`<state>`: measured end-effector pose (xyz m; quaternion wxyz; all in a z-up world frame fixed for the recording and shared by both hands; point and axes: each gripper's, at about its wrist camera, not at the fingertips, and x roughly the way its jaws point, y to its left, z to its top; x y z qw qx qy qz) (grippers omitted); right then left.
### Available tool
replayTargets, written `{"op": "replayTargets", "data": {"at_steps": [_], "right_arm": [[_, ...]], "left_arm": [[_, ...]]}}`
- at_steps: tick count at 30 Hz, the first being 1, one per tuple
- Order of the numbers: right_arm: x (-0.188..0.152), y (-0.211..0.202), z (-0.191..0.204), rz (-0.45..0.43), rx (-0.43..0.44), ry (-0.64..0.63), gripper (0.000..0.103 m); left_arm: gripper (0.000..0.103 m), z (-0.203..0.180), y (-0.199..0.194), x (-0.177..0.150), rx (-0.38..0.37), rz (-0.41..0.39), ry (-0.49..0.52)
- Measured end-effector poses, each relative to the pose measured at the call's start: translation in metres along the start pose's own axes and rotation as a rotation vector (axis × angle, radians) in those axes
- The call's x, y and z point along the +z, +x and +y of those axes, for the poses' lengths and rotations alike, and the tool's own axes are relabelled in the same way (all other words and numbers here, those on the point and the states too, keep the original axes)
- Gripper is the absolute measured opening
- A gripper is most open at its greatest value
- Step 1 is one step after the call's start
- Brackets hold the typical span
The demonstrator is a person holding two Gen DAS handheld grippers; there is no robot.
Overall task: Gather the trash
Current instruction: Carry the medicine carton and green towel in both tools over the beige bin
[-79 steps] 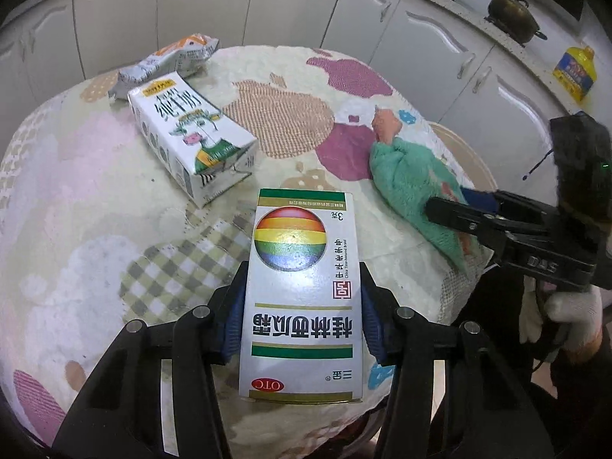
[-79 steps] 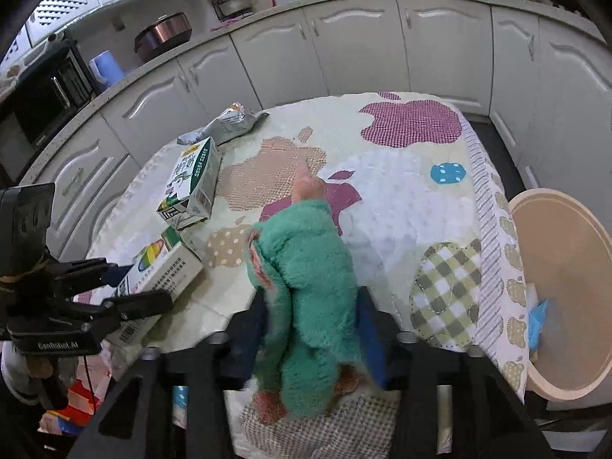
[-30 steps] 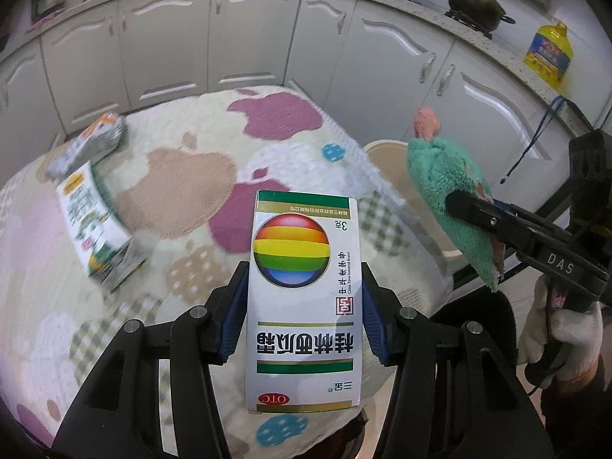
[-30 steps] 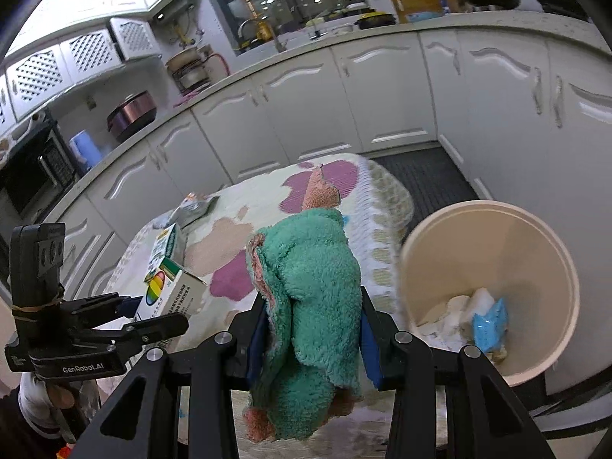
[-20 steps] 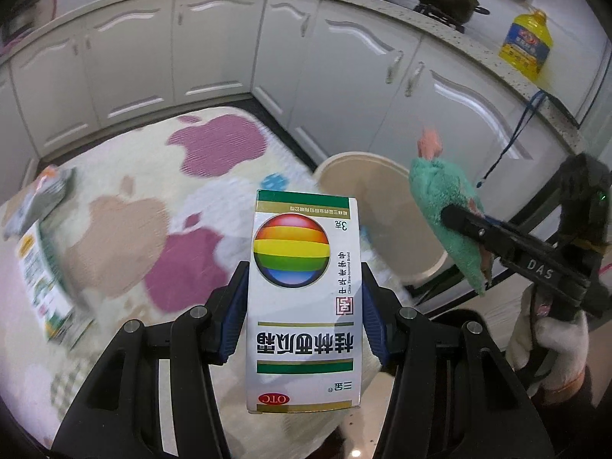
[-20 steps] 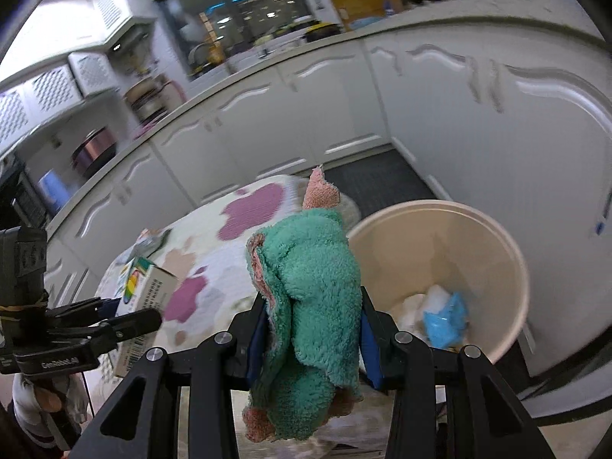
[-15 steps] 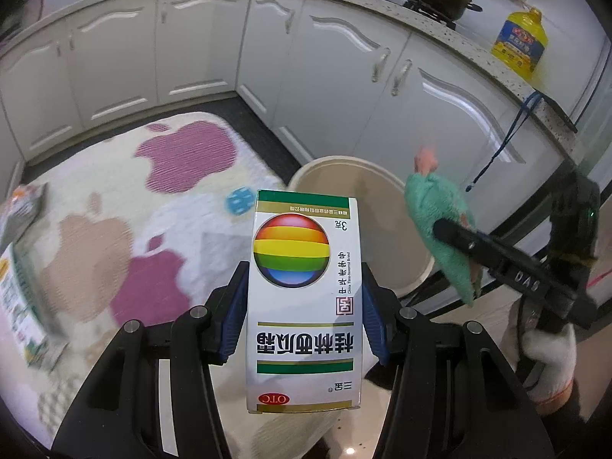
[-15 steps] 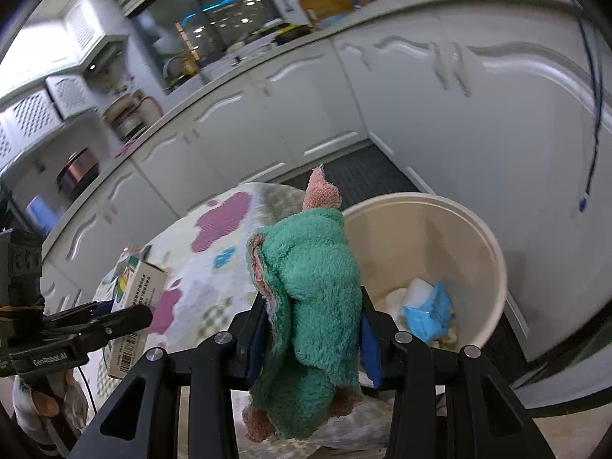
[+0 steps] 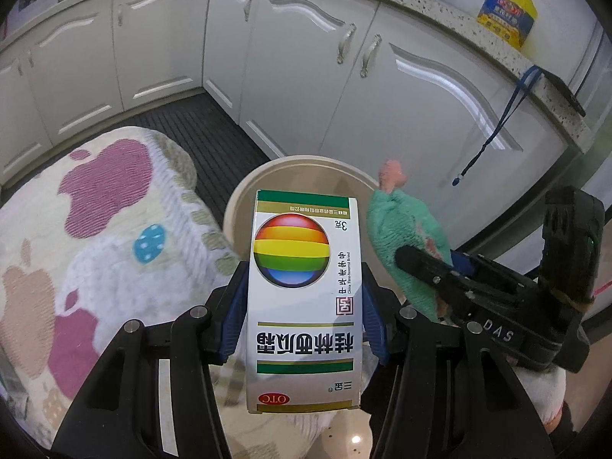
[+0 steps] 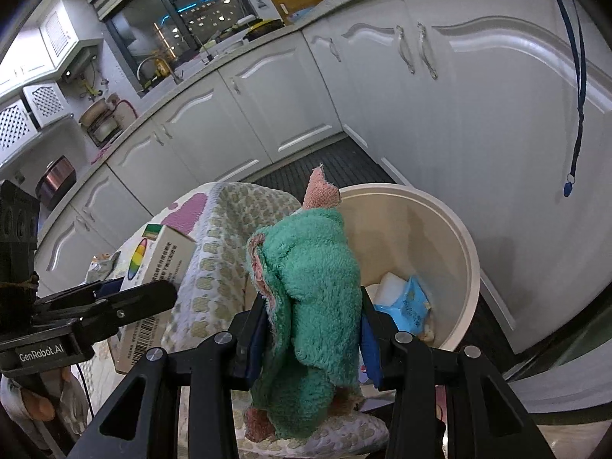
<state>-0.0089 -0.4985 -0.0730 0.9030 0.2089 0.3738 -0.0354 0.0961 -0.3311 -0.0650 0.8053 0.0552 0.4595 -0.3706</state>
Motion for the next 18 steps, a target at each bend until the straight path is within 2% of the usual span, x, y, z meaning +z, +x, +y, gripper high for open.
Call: {"op": "replayTargets", "data": {"at_steps": [18], "right_arm": [[0.007, 0.042, -0.031, 0.067, -0.048, 0.06, 0.04]], "left_arm": [[0.052, -0.003, 0.058, 0.012, -0.026, 0.073, -0.029]]}}
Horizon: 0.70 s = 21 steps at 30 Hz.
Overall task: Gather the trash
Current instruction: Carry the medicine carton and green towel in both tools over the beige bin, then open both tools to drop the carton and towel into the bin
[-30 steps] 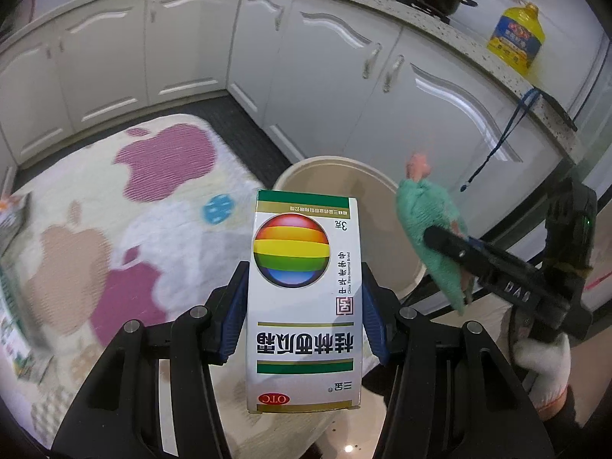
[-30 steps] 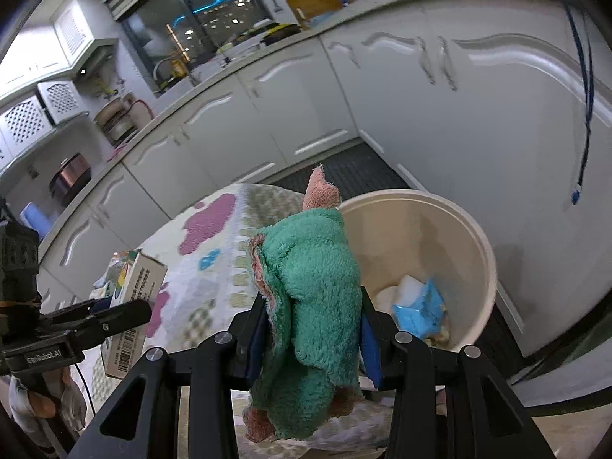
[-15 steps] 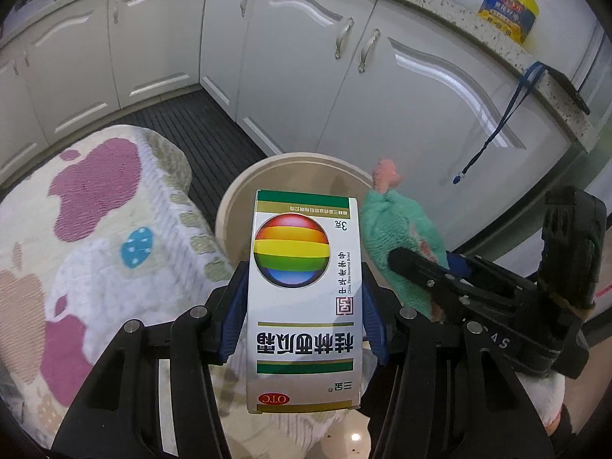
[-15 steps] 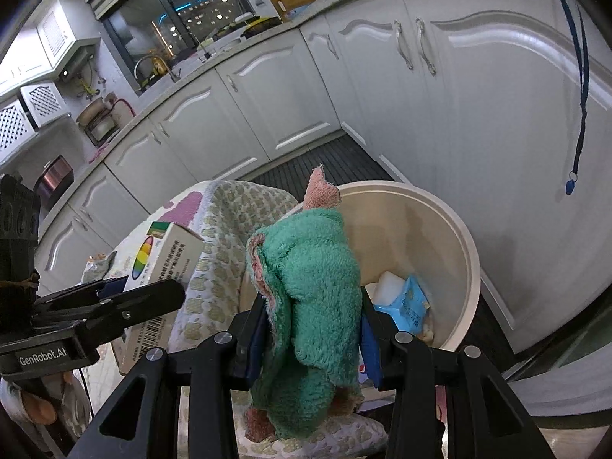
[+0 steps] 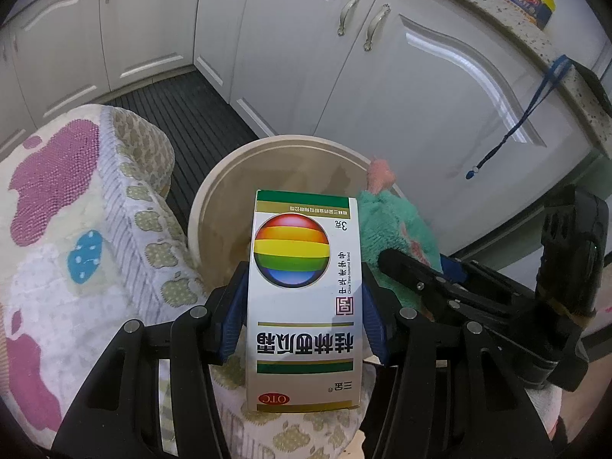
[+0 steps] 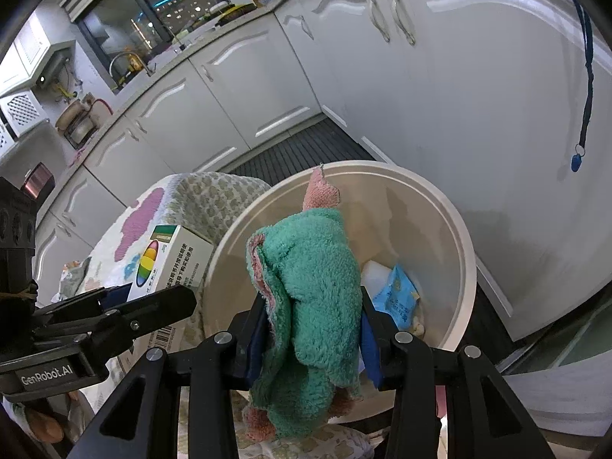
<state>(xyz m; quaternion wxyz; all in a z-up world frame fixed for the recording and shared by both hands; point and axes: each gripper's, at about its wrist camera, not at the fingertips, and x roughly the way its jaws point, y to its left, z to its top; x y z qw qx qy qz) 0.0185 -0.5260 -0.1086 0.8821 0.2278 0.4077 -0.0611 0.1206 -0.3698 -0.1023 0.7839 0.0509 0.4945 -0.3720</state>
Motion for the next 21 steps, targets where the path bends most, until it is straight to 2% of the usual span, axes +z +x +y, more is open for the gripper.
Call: {"op": "replayTargets", "data": {"at_steps": [9, 13, 15, 21], "right_arm": [[0.005, 0.004, -0.005, -0.008, -0.033, 0.017, 0.051], [0.003, 0.002, -0.008, -0.005, -0.039, 0.032, 0.056], [0.001, 0.0, -0.009, -0.009, -0.044, 0.031, 0.06], [-0.003, -0.005, -0.009, -0.013, -0.044, 0.033, 0.061]], "left_arm": [[0.053, 0.002, 0.01, 0.003, -0.025, -0.007, -0.017], [0.066, 0.004, 0.011, 0.001, -0.031, -0.008, -0.022], [0.07, 0.004, 0.01, 0.001, -0.03, -0.02, -0.016], [0.072, 0.003, -0.005, -0.001, -0.035, -0.035, -0.012]]}}
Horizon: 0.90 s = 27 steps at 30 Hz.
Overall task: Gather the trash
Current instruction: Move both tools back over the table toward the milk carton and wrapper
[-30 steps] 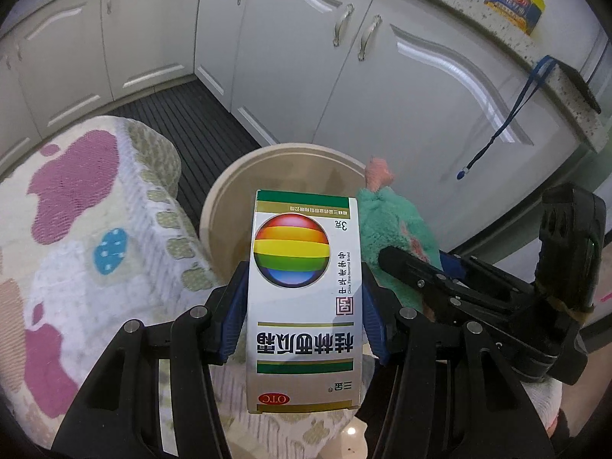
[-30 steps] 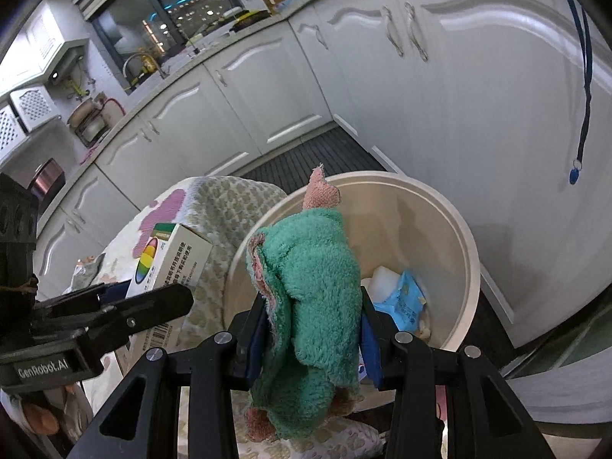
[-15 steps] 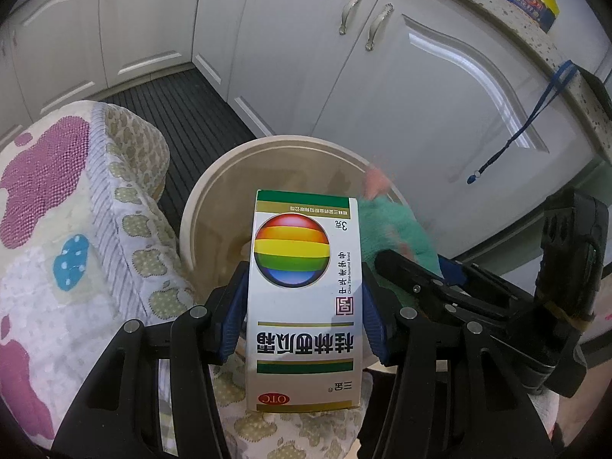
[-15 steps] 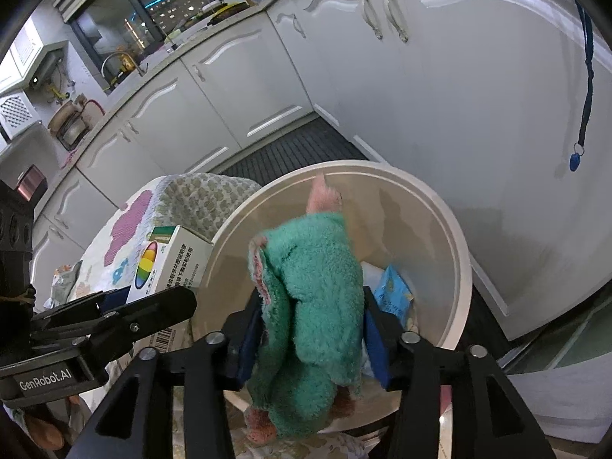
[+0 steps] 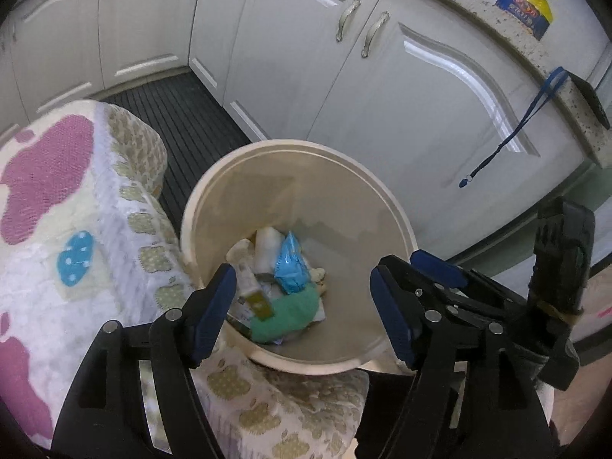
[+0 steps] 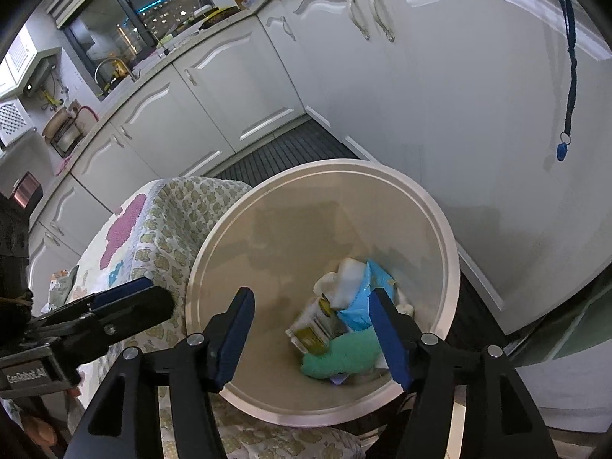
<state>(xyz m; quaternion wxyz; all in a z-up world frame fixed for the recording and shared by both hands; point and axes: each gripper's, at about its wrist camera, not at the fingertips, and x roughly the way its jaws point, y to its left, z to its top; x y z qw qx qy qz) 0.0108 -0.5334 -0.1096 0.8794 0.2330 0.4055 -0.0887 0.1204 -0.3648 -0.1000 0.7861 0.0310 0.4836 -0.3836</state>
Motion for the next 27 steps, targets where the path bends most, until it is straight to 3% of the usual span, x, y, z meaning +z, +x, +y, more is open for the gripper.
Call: {"op": "replayTargets", "data": {"at_steps": [14, 27], "right_arm": [[0.004, -0.019, 0.043, -0.042, 0.05, -0.076, 0.067], [-0.004, -0.027, 0.123, -0.038, 0.144, -0.219, 0.071]], "left_arm": [[0.072, 0.017, -0.084, -0.023, 0.07, -0.14, 0.004], [0.072, 0.095, -0.181, -0.068, 0.159, -0.24, -0.121]]}}
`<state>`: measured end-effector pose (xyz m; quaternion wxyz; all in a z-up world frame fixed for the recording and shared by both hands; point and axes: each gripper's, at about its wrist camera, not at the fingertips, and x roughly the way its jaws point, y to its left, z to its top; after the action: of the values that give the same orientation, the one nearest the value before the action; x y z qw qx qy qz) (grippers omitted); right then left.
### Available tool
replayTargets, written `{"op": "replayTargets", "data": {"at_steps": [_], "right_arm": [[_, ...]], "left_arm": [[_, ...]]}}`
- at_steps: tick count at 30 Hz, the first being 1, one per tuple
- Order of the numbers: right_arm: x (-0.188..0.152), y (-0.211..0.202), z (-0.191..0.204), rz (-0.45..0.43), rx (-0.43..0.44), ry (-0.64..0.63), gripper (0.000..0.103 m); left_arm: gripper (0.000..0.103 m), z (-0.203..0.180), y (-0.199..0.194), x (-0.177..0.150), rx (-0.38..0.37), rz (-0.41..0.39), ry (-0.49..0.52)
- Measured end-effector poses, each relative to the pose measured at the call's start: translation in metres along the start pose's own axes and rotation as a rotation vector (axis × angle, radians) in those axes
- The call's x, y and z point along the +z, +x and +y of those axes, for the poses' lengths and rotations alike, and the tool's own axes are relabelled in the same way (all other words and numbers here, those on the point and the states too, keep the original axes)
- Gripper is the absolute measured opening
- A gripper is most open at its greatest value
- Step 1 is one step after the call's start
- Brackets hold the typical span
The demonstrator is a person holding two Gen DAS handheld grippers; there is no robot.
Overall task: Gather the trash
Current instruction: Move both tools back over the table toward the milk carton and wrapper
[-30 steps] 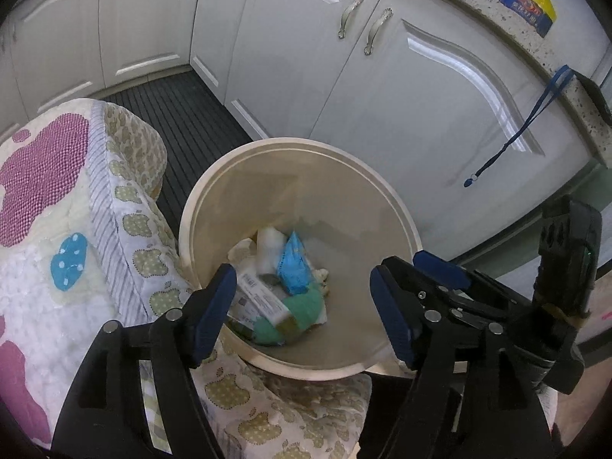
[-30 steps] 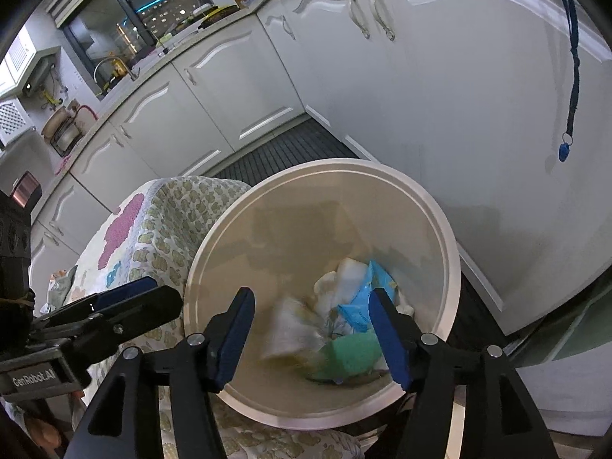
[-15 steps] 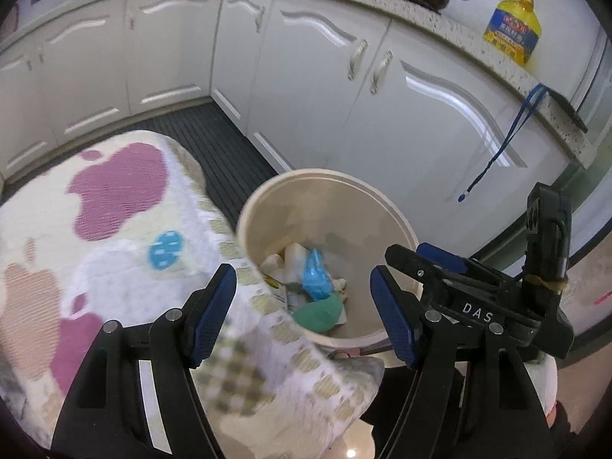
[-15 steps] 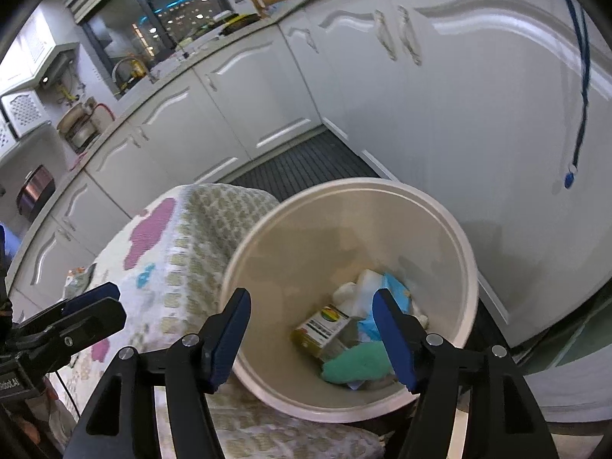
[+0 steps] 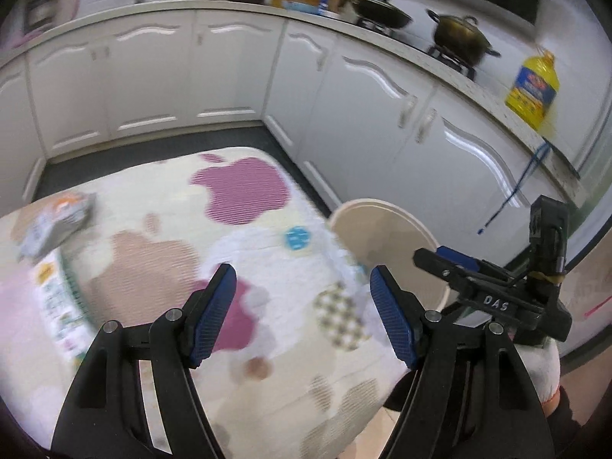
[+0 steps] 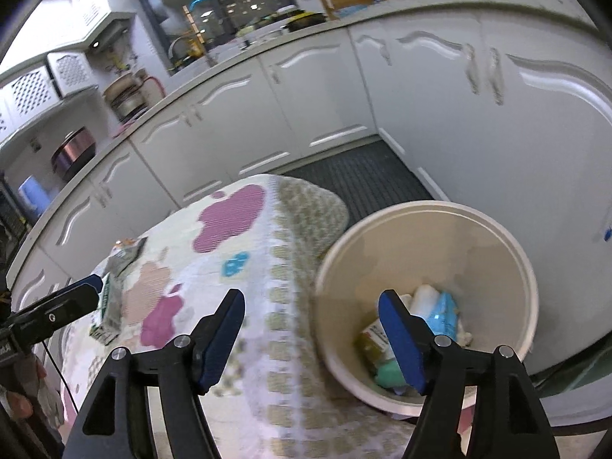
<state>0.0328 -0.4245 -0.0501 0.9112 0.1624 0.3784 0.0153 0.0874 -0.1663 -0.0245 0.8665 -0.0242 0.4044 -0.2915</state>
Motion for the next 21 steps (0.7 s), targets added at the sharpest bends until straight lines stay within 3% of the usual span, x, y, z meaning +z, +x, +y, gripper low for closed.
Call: {"op": "replayTargets", "data": {"at_steps": [13, 21], "right_arm": [[-0.014, 0.034, 0.098, 0.096, 0.166, -0.147, 0.073], [-0.021, 0.067, 0.147, 0.162, 0.224, -0.23, 0.073]], "left_arm": [[0.072, 0.132, -0.085, -0.045, 0.228, -0.022, -0.219], [0.072, 0.171, -0.073, -0.054, 0.204, 0.013, -0.34]]}}
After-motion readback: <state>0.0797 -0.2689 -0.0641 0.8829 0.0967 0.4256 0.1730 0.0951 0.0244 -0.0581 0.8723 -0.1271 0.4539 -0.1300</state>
